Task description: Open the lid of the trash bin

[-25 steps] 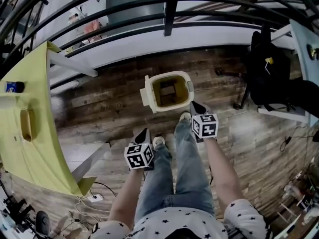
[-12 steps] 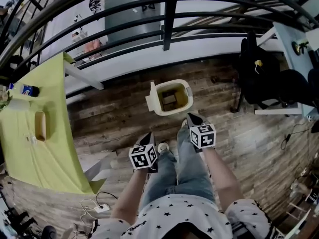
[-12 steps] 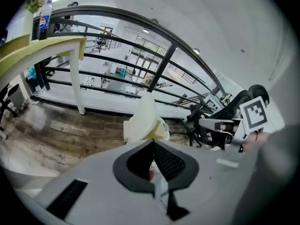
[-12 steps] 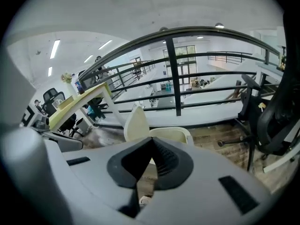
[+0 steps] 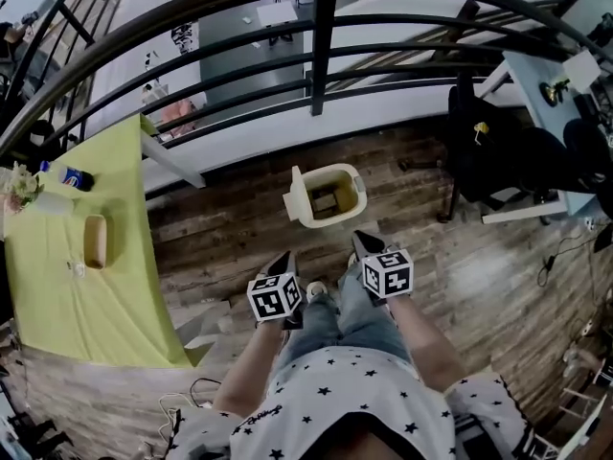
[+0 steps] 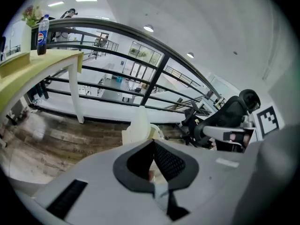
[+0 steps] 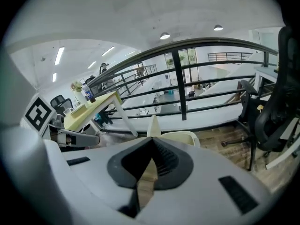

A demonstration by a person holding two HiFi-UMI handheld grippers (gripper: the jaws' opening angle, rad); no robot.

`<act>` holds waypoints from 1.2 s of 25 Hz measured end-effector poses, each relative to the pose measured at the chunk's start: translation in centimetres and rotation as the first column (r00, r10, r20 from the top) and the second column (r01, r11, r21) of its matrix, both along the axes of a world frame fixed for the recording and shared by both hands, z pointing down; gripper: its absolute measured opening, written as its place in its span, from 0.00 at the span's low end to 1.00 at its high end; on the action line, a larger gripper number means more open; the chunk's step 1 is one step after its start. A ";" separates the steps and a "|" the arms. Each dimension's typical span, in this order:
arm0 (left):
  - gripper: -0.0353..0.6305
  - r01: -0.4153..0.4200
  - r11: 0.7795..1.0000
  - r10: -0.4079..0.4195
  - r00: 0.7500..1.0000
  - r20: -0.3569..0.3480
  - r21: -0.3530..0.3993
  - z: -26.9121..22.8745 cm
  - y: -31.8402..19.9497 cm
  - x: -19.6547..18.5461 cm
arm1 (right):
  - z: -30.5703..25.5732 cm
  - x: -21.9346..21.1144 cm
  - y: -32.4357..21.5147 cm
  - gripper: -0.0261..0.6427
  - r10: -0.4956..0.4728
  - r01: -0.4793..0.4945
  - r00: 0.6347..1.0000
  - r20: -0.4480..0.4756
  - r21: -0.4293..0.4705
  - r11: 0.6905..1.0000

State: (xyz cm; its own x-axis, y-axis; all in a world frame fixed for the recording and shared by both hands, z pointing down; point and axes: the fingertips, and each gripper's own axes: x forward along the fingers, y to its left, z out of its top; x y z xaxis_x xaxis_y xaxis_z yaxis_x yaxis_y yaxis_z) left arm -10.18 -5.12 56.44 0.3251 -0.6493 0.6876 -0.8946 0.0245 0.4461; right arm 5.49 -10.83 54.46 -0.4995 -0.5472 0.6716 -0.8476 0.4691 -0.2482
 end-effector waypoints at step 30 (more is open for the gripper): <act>0.07 -0.035 0.987 0.029 0.999 0.041 0.158 -8.6 1.1 -0.1 | -9.2 -1.9 4.7 0.03 -0.095 0.086 0.994 0.056 0.147 0.985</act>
State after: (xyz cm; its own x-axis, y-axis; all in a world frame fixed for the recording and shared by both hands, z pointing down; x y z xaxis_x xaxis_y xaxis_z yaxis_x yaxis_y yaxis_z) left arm -10.24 -3.98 47.82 0.3222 -0.7411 0.5890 -0.9106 -0.0725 0.4070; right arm 3.56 -6.09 45.23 -0.5903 -0.5864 0.5546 -0.7846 0.5782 -0.2237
